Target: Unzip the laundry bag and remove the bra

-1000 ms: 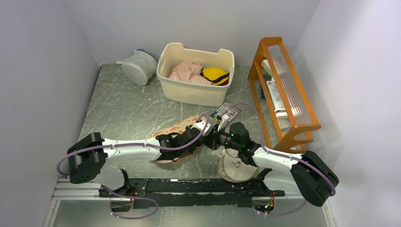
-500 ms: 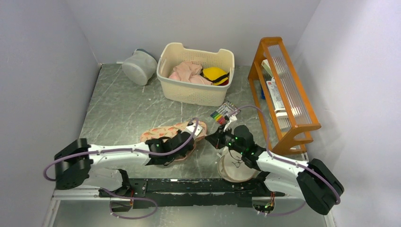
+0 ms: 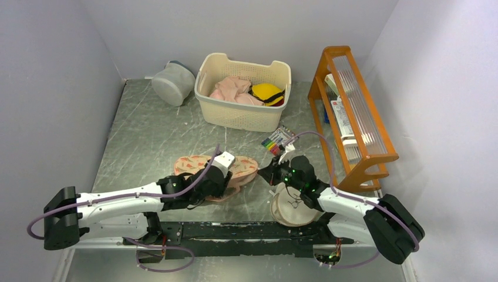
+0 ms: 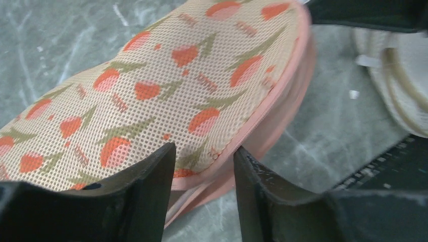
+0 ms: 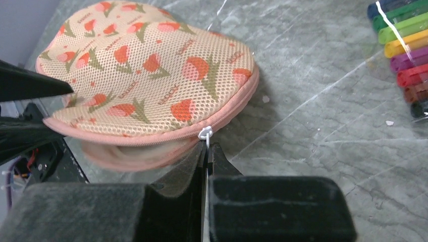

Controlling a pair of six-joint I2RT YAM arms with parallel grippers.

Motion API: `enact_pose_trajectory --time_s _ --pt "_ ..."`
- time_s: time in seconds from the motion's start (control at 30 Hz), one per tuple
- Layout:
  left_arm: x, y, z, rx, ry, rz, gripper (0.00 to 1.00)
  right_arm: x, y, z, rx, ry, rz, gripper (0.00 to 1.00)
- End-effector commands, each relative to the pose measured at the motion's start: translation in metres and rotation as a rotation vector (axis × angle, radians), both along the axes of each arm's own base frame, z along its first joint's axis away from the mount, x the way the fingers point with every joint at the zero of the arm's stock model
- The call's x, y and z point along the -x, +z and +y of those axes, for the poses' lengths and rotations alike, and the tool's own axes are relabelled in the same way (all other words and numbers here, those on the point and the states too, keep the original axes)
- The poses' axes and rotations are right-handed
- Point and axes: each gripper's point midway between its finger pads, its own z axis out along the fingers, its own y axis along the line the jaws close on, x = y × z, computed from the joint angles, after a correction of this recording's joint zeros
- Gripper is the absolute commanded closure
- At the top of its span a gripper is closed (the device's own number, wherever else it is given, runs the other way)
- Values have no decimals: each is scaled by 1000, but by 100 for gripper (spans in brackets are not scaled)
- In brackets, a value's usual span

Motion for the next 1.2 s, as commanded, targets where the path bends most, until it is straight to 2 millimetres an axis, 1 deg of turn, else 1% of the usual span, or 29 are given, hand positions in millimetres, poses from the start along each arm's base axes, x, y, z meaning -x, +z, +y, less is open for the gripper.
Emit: enact_pose_trajectory --time_s 0.0,0.07,0.13,0.2,0.23,0.3,0.43,0.53,0.63,0.73,0.83,0.87,0.9,1.0,1.17 --pt "16 48 -26 161 -138 20 38 3 11 13 -18 94 -41 100" --pt "23 66 -35 241 -196 10 30 8 16 18 -47 129 -53 100" --pt "23 80 -43 300 -214 -11 26 12 20 20 -67 149 -66 100" --pt "17 88 -48 314 -184 -17 24 14 24 21 -76 162 -75 100" --pt "14 88 -52 305 -175 -16 24 15 26 22 -80 165 -80 100" --pt "7 84 -63 268 -176 -19 24 15 28 21 -82 161 -86 100" --pt "-8 65 -82 163 -147 -3 24 16 37 20 -95 163 -104 100" --pt "-15 52 -95 95 -170 -12 19 19 40 21 -104 171 -104 100" --pt "-17 32 -97 38 -158 3 22 21 41 21 -114 174 -105 100" --pt "-21 19 -89 -5 -124 0 30 22 41 21 -120 177 -103 100" --pt "-24 14 -75 -48 -75 -9 40 25 44 24 -148 193 -102 100" --pt "-25 13 -72 -59 -65 -13 45 26 45 26 -157 202 -101 100" --pt "-25 12 -69 -66 -58 -14 54 26 46 27 -161 208 -100 100" --pt "-24 13 -60 -80 -46 -18 72 25 46 29 -154 213 -98 100" --pt "-19 25 -41 -69 -34 -30 92 17 39 22 -128 151 -87 100"
